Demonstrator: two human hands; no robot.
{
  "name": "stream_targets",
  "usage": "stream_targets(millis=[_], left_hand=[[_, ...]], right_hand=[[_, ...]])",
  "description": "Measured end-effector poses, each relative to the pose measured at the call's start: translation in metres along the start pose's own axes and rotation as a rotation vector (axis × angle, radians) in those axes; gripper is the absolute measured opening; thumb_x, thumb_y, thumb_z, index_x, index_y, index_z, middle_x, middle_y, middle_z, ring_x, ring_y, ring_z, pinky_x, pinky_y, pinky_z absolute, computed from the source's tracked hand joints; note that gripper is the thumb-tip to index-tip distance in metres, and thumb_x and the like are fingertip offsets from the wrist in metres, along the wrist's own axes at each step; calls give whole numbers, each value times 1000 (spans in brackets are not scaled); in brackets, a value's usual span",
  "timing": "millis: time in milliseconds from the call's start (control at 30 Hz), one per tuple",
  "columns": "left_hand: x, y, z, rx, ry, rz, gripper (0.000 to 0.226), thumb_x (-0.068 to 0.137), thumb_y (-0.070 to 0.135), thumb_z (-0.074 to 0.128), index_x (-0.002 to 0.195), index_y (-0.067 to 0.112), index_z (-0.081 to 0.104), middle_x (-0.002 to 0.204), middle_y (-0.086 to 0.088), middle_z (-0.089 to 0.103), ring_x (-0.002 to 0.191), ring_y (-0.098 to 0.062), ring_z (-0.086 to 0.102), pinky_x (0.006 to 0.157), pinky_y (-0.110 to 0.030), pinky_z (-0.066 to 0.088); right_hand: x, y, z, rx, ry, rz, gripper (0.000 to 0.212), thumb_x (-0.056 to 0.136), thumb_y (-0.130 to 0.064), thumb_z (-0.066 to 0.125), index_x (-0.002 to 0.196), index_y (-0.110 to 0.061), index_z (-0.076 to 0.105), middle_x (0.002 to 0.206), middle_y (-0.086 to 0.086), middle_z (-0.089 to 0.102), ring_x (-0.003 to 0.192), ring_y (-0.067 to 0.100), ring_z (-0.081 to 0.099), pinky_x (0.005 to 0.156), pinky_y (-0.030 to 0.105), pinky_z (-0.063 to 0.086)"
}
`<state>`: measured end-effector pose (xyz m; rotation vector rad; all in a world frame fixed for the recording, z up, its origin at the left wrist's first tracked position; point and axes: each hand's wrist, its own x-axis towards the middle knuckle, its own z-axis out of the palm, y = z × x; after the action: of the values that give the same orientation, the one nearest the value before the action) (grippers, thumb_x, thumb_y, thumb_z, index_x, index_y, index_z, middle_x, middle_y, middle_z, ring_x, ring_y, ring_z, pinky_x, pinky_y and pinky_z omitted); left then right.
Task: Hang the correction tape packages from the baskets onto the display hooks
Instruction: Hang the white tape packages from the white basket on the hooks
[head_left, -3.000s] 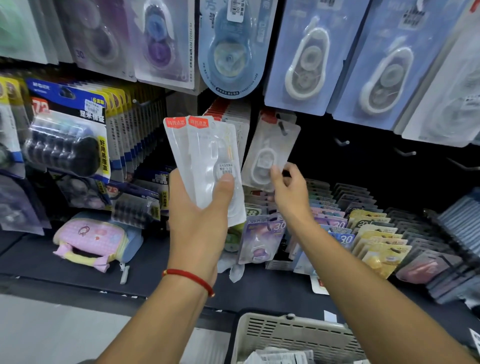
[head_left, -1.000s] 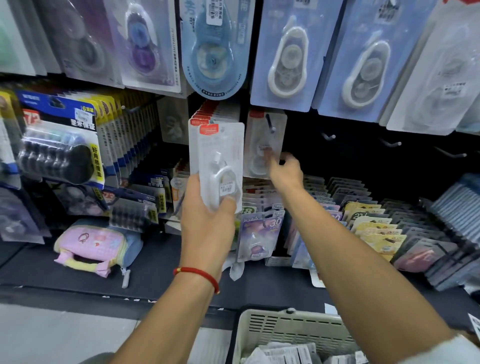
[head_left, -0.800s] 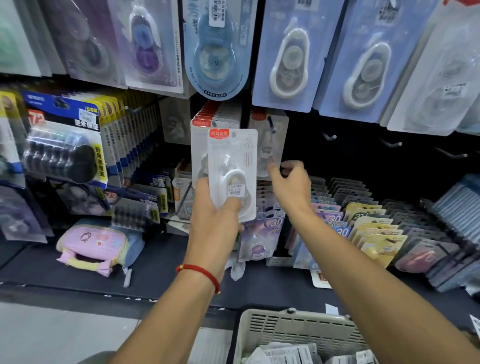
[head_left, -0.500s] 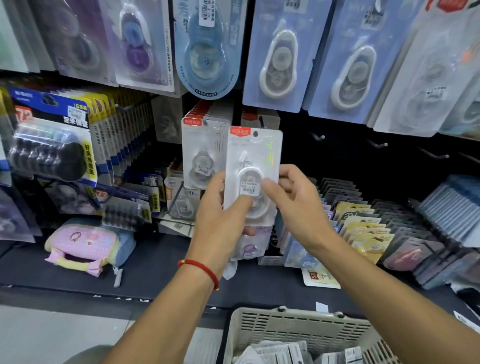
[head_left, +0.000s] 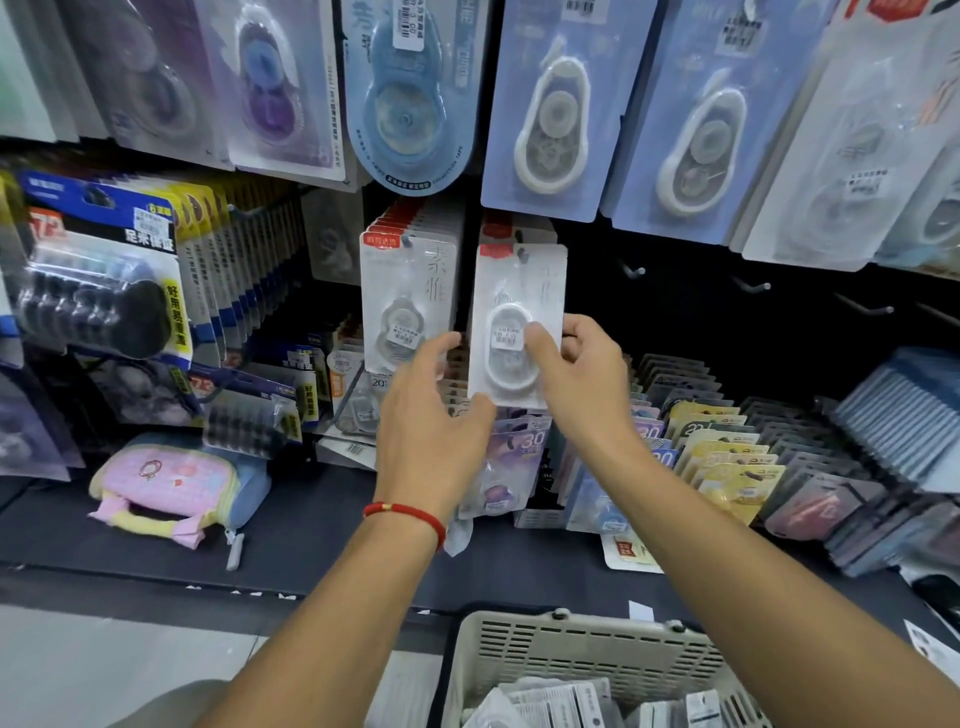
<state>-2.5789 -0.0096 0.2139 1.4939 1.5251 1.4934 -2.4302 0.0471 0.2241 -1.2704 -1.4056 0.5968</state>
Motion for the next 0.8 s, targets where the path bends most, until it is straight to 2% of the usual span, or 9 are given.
stream_targets(millis=[100,200,233,367,467,533,633,700,800], left_hand=[[10,-5,-4,219,89,83,64,87,5,70,147,23,53,147,0,44,136,-18,43,101,-17,29],[16,-10,-5,280,-4,45,79,86,7,73,157,19,40,160,-5,25,147,-24,32,115,-30,34],[16,-11,-4,287,-30,23,83,87,7,74,159,20,35,161,-5,22,148,-25,31,117,-34,36],[8,-11,-2,318,-23,24,81,90,10,73,160,20,34,162,-6,22,147,-27,35,116,-36,38],[-6,-11,3,326,-81,14,70,91,12,70,154,22,42,153,-6,34,141,-27,40,112,-35,37],[-19,-14,10,335,-184,15,59,92,13,68,147,23,49,147,-6,44,135,-24,45,105,-26,33],[-48,-22,28,408,-403,100,48,92,13,66,138,21,56,136,-5,55,112,-16,52,98,-24,37],[-72,-33,46,501,-585,182,45,93,13,64,137,20,58,132,-6,59,115,-21,56,103,-35,44],[-112,-60,75,685,-924,311,44,94,15,59,137,23,59,135,-3,59,127,-27,53,103,-41,46]], right_hand=[[32,12,16,-110,-22,82,29,107,-41,56,126,-20,59,101,9,72,85,17,66,64,28,47],[57,17,27,-156,-1,149,41,108,-41,54,140,-16,53,125,11,68,107,31,67,80,34,50],[61,19,28,-169,1,166,43,107,-44,55,138,-15,54,125,11,68,108,32,67,79,34,49],[50,29,16,-286,-47,204,45,105,-53,53,128,-14,57,103,-2,64,96,24,62,71,32,43],[16,43,-18,-313,-89,149,22,104,-41,56,116,-23,61,93,-15,62,93,15,64,71,24,45],[-16,57,-48,-276,-137,137,7,102,-28,59,102,-25,65,89,-10,68,87,17,71,75,28,53],[-69,87,-97,-304,-318,229,14,102,-16,60,90,-21,67,81,2,73,72,24,74,66,32,58],[-98,112,-126,-393,-457,343,13,102,-15,61,92,-16,68,85,11,75,77,31,73,72,39,57],[-137,162,-157,-621,-631,526,15,101,-20,57,100,-11,69,93,12,76,84,27,74,77,36,57]])
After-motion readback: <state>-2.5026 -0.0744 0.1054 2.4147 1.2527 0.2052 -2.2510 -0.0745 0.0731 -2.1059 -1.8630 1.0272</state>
